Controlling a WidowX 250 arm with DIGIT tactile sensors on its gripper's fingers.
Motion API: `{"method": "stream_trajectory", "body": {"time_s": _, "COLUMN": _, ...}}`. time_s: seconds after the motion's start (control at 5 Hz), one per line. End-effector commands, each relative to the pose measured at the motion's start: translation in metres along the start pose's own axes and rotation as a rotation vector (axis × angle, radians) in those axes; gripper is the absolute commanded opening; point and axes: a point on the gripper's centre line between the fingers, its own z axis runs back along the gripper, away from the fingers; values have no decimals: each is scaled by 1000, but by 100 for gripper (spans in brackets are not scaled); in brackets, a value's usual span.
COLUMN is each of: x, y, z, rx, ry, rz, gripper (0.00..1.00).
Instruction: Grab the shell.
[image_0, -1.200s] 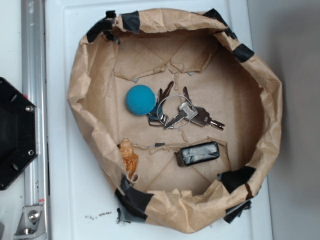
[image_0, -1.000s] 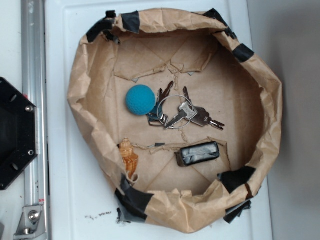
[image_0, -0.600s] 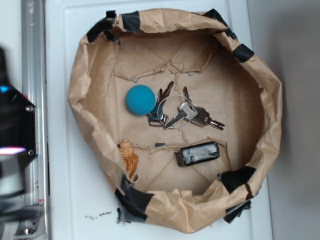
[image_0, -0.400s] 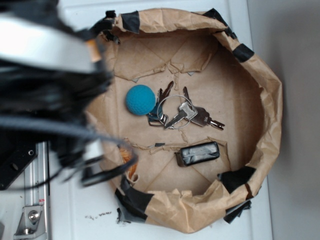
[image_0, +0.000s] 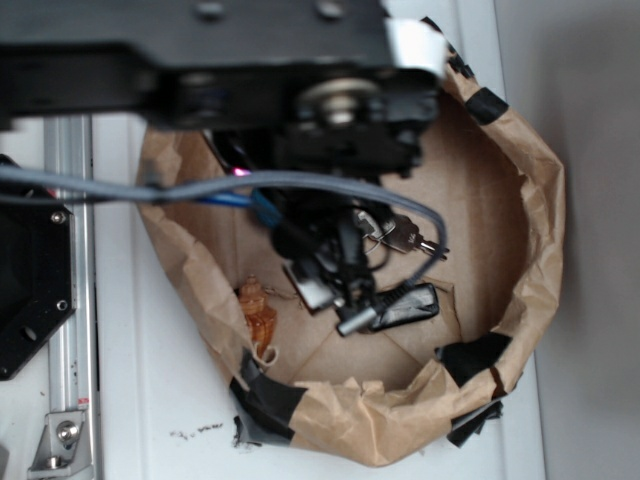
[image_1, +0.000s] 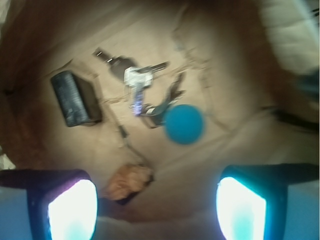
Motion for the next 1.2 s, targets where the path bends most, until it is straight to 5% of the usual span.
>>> {"method": "stream_trajectory", "body": {"time_s": 0.0, "x": -29, "y": -8, "z": -46, "rx": -78, "ry": 88, "rz": -52, "gripper": 100}}
{"method": "stream_trajectory", "body": {"time_s": 0.4, "x": -65, "y": -9, "z": -78, "rx": -108, "ry": 103, "rz": 58, "gripper": 100}}
{"method": "stream_trajectory", "body": {"time_s": 0.6, "x": -69, "y": -17, "z": -96, "rx": -92, "ry": 44, "rz": 89, "gripper": 100}}
{"method": "stream_trajectory", "body": {"time_s": 0.8, "x": -65, "y": -29, "z": -108, "rx": -137, "ry": -5, "rz": 26, "gripper": 100}}
{"method": "stream_trajectory", "body": {"time_s": 1.0, "x": -53, "y": -40, "z": -117, "rx": -124, "ry": -6, "rz": -63, "gripper": 100}}
